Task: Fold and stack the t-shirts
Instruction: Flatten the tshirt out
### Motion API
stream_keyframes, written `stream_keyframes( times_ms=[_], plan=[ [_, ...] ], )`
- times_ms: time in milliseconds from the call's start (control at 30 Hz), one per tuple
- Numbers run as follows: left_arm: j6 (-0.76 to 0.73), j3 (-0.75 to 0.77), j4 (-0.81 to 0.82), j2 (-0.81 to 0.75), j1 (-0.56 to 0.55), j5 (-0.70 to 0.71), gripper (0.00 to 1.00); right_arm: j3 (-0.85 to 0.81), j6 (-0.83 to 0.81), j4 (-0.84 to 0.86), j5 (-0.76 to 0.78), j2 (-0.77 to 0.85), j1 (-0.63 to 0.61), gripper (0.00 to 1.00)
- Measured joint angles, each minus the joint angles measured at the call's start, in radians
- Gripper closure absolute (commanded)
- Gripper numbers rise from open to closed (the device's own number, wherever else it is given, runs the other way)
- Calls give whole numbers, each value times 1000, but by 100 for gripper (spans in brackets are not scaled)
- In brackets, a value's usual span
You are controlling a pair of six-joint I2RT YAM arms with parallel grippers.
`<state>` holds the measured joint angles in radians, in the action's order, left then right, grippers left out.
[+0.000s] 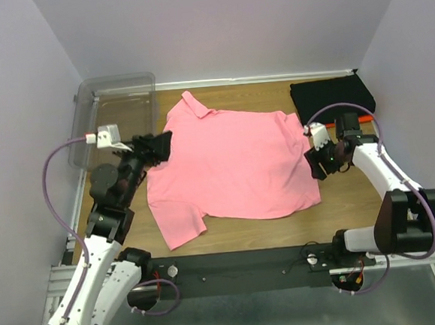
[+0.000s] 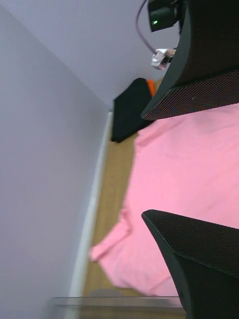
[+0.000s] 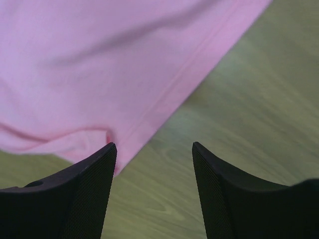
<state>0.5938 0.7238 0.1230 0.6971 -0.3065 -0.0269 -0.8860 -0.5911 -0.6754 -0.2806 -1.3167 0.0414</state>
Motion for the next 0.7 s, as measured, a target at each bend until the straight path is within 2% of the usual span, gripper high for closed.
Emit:
stream_keyframes(
  times_ms=[67,200,400,533,633,667,700],
  plan=[
    [64,-86,-70,-56,0,0,19,3,-40,-77,-24,-47,0,31],
    [174,-206,-277,-23,0,0,20,3,-106,-166,-95,-116,-1,32],
    [282,-238,-446,15,0,16,19,5,-223,-249,-171,-222,-1,35],
    [333,-234,-496,56,0,36,22,19,-291,-291,-185,-258,-2,45],
    [350,-229,-523,132,0,41,28,19,-335,-305,-185,-270,-5,65],
    [352,-229,-528,153,0,42,28,21,-358,-313,-185,-277,-7,91],
    [352,-229,-535,180,0,42,29,22,-383,-321,-183,-279,-9,99]
  ],
)
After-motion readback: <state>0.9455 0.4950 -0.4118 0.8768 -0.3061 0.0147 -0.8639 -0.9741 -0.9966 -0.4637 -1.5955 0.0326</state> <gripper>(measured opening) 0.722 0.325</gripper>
